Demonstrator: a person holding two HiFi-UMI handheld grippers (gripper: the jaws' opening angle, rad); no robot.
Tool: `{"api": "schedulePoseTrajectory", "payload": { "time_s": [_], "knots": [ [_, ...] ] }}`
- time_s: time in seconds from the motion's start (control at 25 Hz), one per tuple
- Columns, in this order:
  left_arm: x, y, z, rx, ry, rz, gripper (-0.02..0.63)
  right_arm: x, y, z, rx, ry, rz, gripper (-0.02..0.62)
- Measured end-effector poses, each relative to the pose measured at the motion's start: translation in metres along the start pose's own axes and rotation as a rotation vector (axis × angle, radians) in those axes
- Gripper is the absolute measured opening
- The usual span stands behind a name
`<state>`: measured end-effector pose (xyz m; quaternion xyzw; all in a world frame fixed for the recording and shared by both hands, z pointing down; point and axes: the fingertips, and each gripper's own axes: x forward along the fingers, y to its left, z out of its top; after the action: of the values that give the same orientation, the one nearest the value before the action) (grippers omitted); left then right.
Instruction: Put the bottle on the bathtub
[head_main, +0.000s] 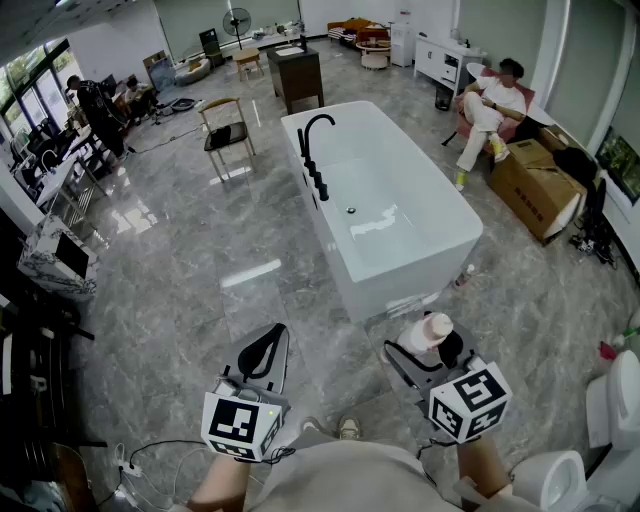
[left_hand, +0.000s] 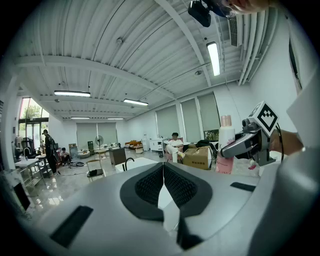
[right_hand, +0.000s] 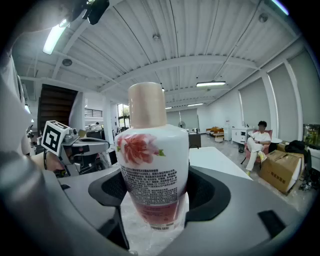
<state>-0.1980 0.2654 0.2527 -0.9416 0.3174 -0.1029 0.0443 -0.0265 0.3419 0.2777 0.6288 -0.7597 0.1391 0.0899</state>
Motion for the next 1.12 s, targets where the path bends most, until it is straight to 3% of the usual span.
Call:
{"api": "schedulePoseTrajectory", "payload": {
  "time_s": [0.72,1.12],
  "knots": [
    [0.031,-0.01,-0.013,0.032,0.02,-0.047,0.021,0.004,-0.028,-0.01,0.034,0.002,-0.033,0.367],
    [0.065,0.005,-0.023,0.0,0.02,-0.052,0.021,0.026,-0.051,-0.021,0.03,0.042,-0.052,0.367]
  ]
}}
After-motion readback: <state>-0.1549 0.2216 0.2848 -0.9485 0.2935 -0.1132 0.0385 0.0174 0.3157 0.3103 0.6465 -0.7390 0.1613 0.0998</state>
